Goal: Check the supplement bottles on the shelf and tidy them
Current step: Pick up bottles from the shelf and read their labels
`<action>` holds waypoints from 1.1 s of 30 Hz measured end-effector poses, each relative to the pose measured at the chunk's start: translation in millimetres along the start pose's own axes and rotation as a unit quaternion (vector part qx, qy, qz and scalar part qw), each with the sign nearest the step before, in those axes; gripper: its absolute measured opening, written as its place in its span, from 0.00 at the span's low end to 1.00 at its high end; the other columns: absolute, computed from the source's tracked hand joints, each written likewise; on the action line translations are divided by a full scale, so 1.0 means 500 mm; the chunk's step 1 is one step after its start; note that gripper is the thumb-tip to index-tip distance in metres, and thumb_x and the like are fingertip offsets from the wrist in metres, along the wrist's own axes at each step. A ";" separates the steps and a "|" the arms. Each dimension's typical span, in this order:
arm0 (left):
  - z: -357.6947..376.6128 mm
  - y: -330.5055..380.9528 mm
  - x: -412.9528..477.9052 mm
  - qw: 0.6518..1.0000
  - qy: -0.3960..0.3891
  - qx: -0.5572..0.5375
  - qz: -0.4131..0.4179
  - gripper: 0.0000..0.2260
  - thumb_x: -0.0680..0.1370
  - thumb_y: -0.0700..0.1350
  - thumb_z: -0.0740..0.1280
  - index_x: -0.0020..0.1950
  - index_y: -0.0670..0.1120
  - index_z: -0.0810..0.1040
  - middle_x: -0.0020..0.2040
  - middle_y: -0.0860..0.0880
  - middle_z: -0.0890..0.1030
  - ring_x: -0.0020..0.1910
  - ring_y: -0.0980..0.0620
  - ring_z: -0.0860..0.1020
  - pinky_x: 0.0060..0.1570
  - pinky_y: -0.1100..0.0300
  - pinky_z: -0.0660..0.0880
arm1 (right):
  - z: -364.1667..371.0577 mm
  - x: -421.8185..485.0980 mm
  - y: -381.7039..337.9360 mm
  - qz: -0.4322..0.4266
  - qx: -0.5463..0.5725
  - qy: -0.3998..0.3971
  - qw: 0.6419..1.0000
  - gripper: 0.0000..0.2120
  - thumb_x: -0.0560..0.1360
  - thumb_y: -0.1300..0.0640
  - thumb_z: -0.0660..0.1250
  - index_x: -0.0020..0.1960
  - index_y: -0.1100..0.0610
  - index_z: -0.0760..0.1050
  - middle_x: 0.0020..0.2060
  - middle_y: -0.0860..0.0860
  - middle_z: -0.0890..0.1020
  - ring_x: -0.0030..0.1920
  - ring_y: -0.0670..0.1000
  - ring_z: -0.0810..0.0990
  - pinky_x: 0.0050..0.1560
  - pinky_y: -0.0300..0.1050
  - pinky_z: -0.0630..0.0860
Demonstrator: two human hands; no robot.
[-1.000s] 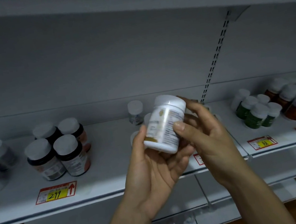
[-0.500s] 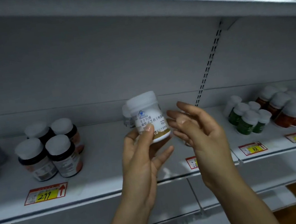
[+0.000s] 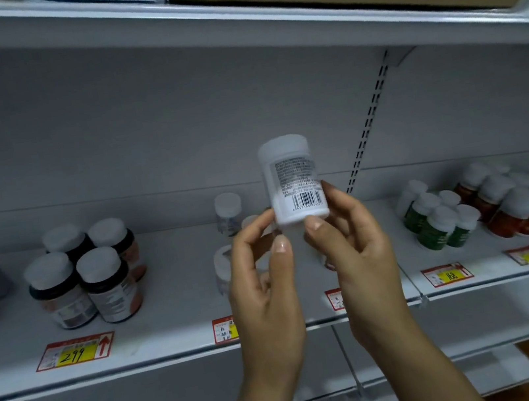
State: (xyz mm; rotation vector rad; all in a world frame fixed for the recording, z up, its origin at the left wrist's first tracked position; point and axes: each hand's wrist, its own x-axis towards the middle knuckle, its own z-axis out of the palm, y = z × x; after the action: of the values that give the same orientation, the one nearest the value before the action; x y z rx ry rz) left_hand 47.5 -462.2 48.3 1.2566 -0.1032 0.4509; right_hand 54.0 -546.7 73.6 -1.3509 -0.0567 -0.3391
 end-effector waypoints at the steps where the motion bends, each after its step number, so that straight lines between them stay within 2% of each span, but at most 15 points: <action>1: 0.002 -0.003 -0.004 1.000 0.002 0.012 0.019 0.13 0.75 0.51 0.63 0.59 0.53 0.76 0.57 0.58 0.80 0.56 0.57 0.79 0.49 0.64 0.75 | -0.003 0.004 0.000 0.020 0.024 0.001 0.999 0.20 0.72 0.59 0.71 0.63 0.52 0.74 0.53 0.47 0.84 0.55 0.46 0.82 0.53 0.39 0.78; 3: 0.002 -0.010 -0.010 0.998 0.003 0.036 0.050 0.14 0.75 0.52 0.61 0.59 0.53 0.76 0.58 0.58 0.80 0.59 0.55 0.78 0.53 0.63 0.75 | -0.012 0.010 -0.001 0.057 0.079 -0.005 0.995 0.19 0.71 0.57 0.68 0.62 0.54 0.75 0.54 0.52 0.84 0.57 0.51 0.82 0.57 0.46 0.78; 5: 0.001 -0.013 -0.014 0.996 -0.004 0.056 0.069 0.12 0.76 0.51 0.61 0.59 0.55 0.77 0.59 0.58 0.80 0.57 0.54 0.79 0.52 0.60 0.75 | -0.018 0.015 -0.003 0.085 0.133 -0.013 0.987 0.20 0.71 0.54 0.66 0.62 0.58 0.75 0.55 0.56 0.83 0.57 0.55 0.81 0.57 0.49 0.77; 8: 0.011 -0.014 -0.020 0.993 -0.022 0.065 0.096 0.11 0.77 0.49 0.61 0.57 0.54 0.77 0.57 0.59 0.81 0.57 0.56 0.79 0.54 0.62 0.75 | -0.025 0.017 -0.008 0.129 0.183 -0.003 0.975 0.25 0.70 0.51 0.69 0.63 0.63 0.73 0.54 0.60 0.82 0.54 0.56 0.82 0.53 0.49 0.78; 12: 0.031 -0.029 -0.021 0.997 -0.034 0.027 0.066 0.08 0.77 0.47 0.62 0.54 0.52 0.78 0.53 0.57 0.82 0.55 0.57 0.80 0.52 0.66 0.75 | -0.054 0.010 -0.021 0.195 0.278 0.031 0.940 0.22 0.70 0.51 0.68 0.60 0.61 0.75 0.49 0.60 0.83 0.48 0.54 0.84 0.46 0.45 0.81; 14: 0.047 -0.041 -0.015 0.999 -0.028 0.019 0.027 0.07 0.77 0.47 0.64 0.53 0.53 0.78 0.52 0.56 0.82 0.55 0.59 0.79 0.52 0.65 0.75 | -0.079 0.004 -0.031 0.221 0.306 0.061 0.924 0.23 0.70 0.50 0.65 0.61 0.60 0.74 0.49 0.62 0.84 0.46 0.56 0.85 0.45 0.45 0.82; 17: 0.082 -0.051 -0.005 0.996 -0.051 0.001 -0.073 0.08 0.76 0.49 0.66 0.55 0.53 0.77 0.53 0.56 0.82 0.55 0.59 0.79 0.54 0.61 0.75 | -0.119 -0.009 -0.040 0.260 0.307 0.090 0.911 0.30 0.69 0.45 0.65 0.65 0.61 0.73 0.53 0.62 0.83 0.47 0.56 0.85 0.44 0.44 0.83; 21: 0.122 -0.062 0.005 0.958 -0.156 -0.056 -0.233 0.23 0.74 0.60 0.69 0.64 0.50 0.74 0.55 0.48 0.83 0.56 0.51 0.81 0.54 0.56 0.77 | -0.163 -0.031 -0.043 0.289 0.280 0.088 0.911 0.31 0.68 0.43 0.66 0.65 0.62 0.74 0.51 0.60 0.84 0.46 0.53 0.85 0.45 0.44 0.82; 25: 0.139 -0.058 0.014 0.925 -0.191 -0.094 -0.315 0.26 0.72 0.56 0.71 0.65 0.42 0.75 0.55 0.42 0.82 0.53 0.46 0.81 0.54 0.51 0.77 | -0.179 -0.042 -0.046 0.297 0.283 0.057 0.910 0.29 0.66 0.46 0.67 0.63 0.61 0.76 0.48 0.60 0.85 0.43 0.53 0.86 0.46 0.46 0.82; 28: 0.130 -0.067 0.024 0.903 -0.214 -0.099 -0.360 0.27 0.71 0.54 0.71 0.65 0.41 0.74 0.56 0.39 0.81 0.53 0.42 0.80 0.58 0.47 0.75 | -0.186 -0.044 -0.035 0.296 0.290 0.054 0.909 0.27 0.67 0.48 0.68 0.61 0.61 0.76 0.47 0.60 0.85 0.42 0.53 0.86 0.43 0.44 0.83; 30: 0.119 -0.077 0.026 0.897 -0.263 -0.081 -0.345 0.27 0.71 0.55 0.70 0.65 0.41 0.75 0.59 0.38 0.80 0.56 0.40 0.79 0.60 0.44 0.74 | -0.192 -0.046 -0.018 0.279 0.269 0.047 0.921 0.22 0.69 0.56 0.71 0.60 0.61 0.75 0.47 0.60 0.85 0.45 0.55 0.86 0.43 0.45 0.83; 31: 0.111 -0.082 0.029 0.899 -0.299 -0.058 -0.314 0.26 0.71 0.55 0.70 0.64 0.42 0.75 0.58 0.40 0.81 0.56 0.42 0.80 0.58 0.46 0.76 | -0.195 -0.048 -0.008 0.263 0.240 0.044 0.933 0.22 0.67 0.62 0.72 0.61 0.60 0.74 0.49 0.60 0.84 0.47 0.56 0.85 0.45 0.45 0.82; 33: 0.096 -0.080 0.038 0.904 -0.369 0.005 -0.214 0.23 0.70 0.50 0.73 0.63 0.47 0.75 0.56 0.50 0.83 0.55 0.52 0.81 0.54 0.56 0.78 | -0.205 -0.053 0.007 0.221 0.144 0.045 0.964 0.28 0.65 0.66 0.69 0.64 0.57 0.70 0.53 0.58 0.84 0.54 0.57 0.83 0.52 0.48 0.81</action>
State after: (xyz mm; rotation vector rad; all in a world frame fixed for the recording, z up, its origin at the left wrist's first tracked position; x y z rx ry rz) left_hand 88.4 -511.3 33.7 1.3589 -0.4561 -0.4261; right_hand 13.8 -639.0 40.9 -1.0218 0.2595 -0.0110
